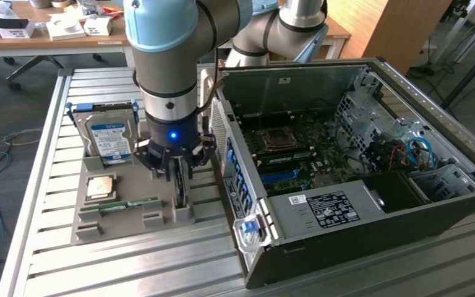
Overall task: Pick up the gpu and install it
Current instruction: 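Pick up the gpu and move the gpu toward the slot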
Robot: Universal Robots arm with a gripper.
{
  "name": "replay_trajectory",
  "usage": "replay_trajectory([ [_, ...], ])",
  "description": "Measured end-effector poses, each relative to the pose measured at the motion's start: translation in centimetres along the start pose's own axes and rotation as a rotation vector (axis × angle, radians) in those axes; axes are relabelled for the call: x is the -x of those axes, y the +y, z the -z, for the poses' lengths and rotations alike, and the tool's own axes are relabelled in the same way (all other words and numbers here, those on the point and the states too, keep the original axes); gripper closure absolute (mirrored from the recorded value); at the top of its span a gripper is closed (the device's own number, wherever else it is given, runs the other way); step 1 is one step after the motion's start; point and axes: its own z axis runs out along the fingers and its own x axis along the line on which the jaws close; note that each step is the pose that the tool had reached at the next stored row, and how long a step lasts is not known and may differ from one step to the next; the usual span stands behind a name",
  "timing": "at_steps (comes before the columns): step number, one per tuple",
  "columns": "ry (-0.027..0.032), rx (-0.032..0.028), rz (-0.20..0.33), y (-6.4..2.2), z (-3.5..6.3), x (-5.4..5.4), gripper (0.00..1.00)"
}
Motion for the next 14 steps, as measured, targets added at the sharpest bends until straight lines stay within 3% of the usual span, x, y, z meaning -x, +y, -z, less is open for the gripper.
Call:
replay_trajectory([
  [12, 0.0000, 0.0000, 0.000, 0.00, -0.01, 0.00, 0.54],
  [13, 0.0000, 0.0000, 0.000, 0.00, -0.01, 0.00, 0.61],
  [14, 0.0001, 0.0000, 0.000, 0.00, -0.01, 0.00, 0.61],
])
